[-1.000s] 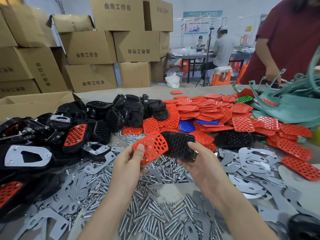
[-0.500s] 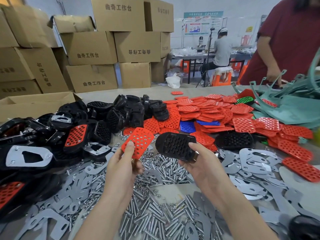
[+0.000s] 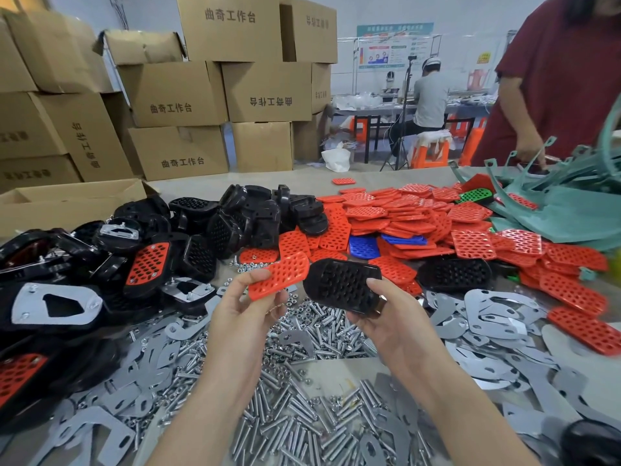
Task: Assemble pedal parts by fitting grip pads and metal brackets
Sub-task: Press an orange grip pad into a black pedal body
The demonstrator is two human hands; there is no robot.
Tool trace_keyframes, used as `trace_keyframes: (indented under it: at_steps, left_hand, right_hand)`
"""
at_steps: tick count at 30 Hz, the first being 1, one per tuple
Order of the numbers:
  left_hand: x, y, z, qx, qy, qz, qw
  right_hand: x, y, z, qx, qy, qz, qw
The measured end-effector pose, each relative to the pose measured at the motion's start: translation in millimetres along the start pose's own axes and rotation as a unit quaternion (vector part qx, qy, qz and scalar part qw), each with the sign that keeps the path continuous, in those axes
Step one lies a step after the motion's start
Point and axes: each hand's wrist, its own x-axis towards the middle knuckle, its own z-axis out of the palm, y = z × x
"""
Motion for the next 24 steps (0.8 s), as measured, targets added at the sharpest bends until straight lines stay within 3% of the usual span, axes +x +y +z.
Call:
trace_keyframes:
  at_steps: [8, 13, 24]
  left_hand:
    - [-3, -5, 1, 0.030, -0.036, 0.005, 0.999]
    - [-8, -6, 1, 0.173, -0.030, 0.096, 0.980]
    - [-11, -6, 6, 0.213, -0.083, 0.127, 0.965]
  right_hand:
    - [-2, 0, 2, -0.002, 0.004, 0.003, 1.000]
    - [-3, -1, 4, 0.000, 0.000, 0.008, 1.000]
    - [-14, -6, 13, -0.009, -0.048, 0.032, 0.998]
